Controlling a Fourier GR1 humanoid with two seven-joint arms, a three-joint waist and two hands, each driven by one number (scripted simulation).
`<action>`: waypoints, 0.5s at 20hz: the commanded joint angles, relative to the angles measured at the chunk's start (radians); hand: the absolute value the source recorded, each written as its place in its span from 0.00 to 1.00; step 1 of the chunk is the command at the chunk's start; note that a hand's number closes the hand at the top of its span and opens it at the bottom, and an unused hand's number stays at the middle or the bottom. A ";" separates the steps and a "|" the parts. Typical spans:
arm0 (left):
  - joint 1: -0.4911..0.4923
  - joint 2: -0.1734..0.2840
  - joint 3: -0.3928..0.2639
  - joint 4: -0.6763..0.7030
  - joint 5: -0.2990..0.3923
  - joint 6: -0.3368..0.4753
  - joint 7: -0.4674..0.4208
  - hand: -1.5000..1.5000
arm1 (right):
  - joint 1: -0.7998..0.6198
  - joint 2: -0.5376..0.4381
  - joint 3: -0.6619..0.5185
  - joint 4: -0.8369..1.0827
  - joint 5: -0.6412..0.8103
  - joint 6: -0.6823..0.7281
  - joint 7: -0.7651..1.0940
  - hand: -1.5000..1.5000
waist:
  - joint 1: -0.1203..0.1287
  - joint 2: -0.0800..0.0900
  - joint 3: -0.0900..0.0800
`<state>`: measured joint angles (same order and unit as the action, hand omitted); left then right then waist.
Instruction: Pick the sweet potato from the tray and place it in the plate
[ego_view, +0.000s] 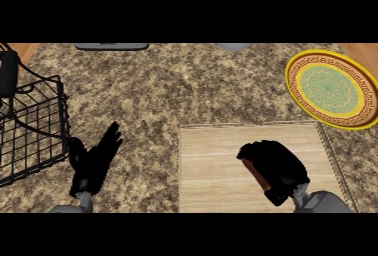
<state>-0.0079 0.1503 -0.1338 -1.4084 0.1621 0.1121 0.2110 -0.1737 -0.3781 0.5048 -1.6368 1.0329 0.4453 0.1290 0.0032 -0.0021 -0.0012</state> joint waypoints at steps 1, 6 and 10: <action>0.004 -0.026 0.000 -0.038 -0.010 0.006 0.035 0.50 | 0.015 0.004 0.020 0.024 0.075 -0.025 -0.062 1.00 | -0.001 0.002 0.001; 0.051 -0.052 -0.021 -0.040 -0.045 0.008 0.008 0.50 | -0.050 0.029 -0.038 0.150 0.125 -0.095 -0.151 1.00 | 0.000 0.002 0.001; 0.012 -0.008 0.015 -0.018 -0.011 -0.033 -0.006 0.50 | -0.142 0.247 -0.274 0.233 0.077 -0.107 0.266 1.00 | 0.020 0.016 0.001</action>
<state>0.0125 0.1363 -0.1250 -1.4250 0.1469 0.0862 0.2057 -0.2543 -0.2611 0.3820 -1.4884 1.1173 0.3650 0.1673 0.0130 0.0005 -0.0041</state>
